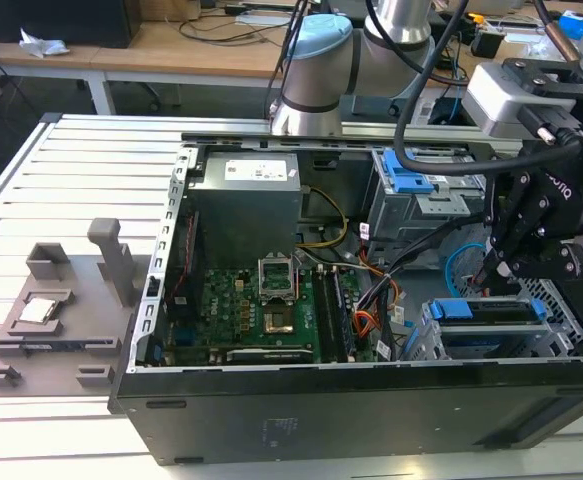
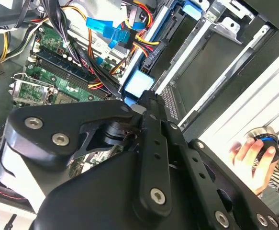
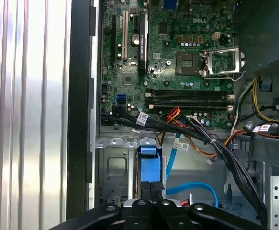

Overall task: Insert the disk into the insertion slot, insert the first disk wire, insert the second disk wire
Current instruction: 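Insert the disk into the insertion slot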

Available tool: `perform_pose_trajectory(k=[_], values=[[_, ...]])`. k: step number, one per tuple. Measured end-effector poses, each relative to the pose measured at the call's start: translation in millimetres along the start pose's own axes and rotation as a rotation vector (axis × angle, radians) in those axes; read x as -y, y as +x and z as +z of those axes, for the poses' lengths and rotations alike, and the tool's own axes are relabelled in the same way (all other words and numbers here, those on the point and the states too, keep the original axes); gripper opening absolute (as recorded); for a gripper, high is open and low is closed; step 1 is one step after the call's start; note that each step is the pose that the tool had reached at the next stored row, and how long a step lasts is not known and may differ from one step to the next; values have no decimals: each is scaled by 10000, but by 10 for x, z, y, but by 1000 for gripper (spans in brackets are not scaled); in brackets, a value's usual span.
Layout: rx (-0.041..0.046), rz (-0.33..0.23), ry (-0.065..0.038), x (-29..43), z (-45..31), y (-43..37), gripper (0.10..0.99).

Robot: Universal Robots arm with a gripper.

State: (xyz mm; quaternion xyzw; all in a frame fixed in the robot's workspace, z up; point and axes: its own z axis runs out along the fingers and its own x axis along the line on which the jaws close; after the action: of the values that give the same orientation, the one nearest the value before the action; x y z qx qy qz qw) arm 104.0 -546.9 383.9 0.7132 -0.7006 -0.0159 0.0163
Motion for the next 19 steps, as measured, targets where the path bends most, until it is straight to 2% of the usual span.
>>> perform_pose_trajectory(k=[6, 10, 11, 13, 19], values=[[1, 0, 0, 4, 2, 0, 106], [0, 0, -3, 117, -4, 1, 106], [0, 0, -9, 186, -8, 1, 106], [1, 0, -19, 244, 25, 2, 106], [1, 0, -19, 290, 74, 3, 106]])
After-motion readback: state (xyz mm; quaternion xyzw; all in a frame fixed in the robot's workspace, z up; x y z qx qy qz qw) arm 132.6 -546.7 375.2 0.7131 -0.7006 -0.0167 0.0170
